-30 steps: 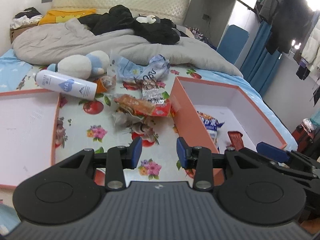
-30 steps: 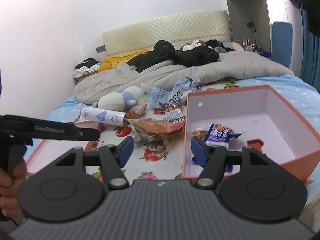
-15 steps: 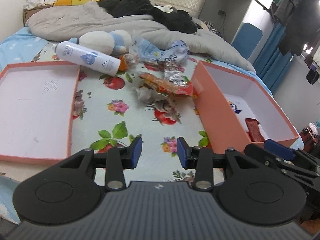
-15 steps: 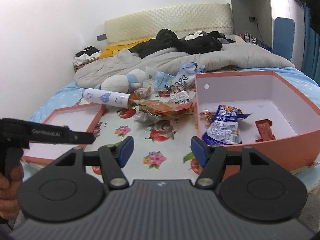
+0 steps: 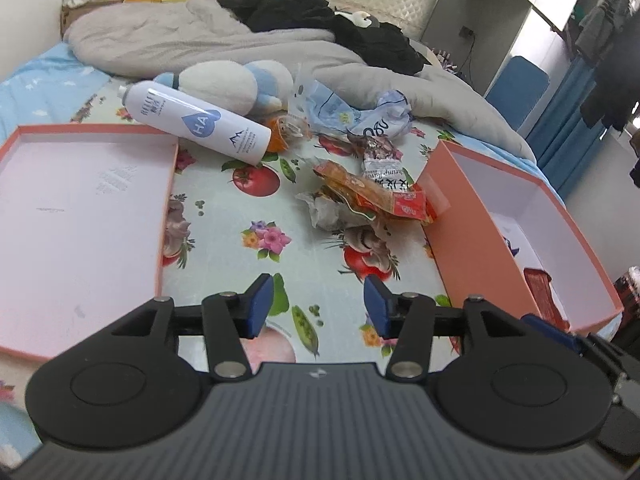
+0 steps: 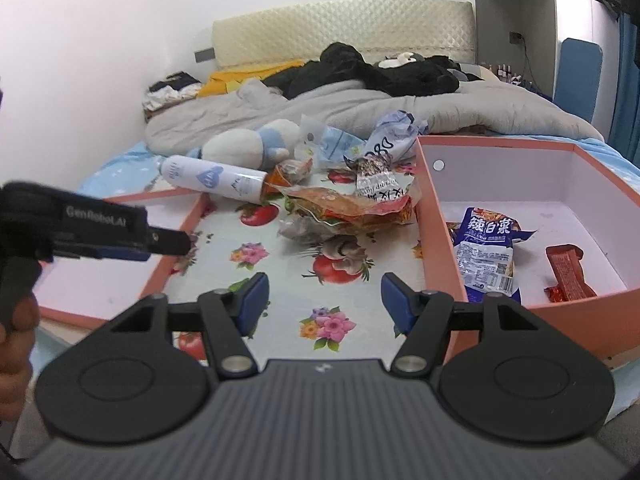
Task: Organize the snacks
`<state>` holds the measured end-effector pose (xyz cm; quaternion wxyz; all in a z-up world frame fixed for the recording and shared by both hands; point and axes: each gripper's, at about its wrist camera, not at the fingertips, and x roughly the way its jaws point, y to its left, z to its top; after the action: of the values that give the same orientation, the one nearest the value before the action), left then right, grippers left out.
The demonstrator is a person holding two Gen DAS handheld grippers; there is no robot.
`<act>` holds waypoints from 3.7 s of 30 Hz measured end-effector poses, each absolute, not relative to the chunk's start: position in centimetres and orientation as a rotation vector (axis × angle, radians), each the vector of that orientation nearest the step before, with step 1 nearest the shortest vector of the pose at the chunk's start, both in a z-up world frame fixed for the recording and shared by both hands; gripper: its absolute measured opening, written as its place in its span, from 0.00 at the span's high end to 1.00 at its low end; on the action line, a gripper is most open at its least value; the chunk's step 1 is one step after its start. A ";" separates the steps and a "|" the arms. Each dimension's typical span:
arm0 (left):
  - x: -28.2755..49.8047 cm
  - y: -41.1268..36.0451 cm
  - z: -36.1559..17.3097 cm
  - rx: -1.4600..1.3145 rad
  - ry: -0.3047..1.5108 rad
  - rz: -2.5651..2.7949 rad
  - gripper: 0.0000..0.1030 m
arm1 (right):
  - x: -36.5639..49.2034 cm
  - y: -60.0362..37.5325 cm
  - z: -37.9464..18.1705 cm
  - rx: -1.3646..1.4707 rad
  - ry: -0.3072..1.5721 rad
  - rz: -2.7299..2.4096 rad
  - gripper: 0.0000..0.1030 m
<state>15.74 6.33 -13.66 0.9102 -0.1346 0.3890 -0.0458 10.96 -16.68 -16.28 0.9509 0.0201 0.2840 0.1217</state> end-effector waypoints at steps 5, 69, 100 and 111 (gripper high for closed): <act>19.3 6.8 -14.6 -0.309 0.816 -0.090 0.42 | 13.4 -15.6 -16.8 0.039 0.581 0.234 0.38; 14.3 7.9 -21.6 -0.469 0.902 -0.006 0.93 | 11.7 -11.7 -20.4 -0.301 0.719 0.387 0.96; 7.5 10.3 -22.2 -0.503 0.869 0.095 0.93 | 12.4 -14.1 -19.6 -0.097 0.727 0.587 0.18; 7.1 10.5 -22.7 -0.525 0.873 0.087 0.93 | 19.1 -10.7 -24.0 -0.292 0.874 0.514 0.15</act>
<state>7.13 10.54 -22.66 0.8723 -0.2510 0.4176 0.0418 19.12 -10.72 -24.05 0.8641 -0.1392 0.4169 0.2452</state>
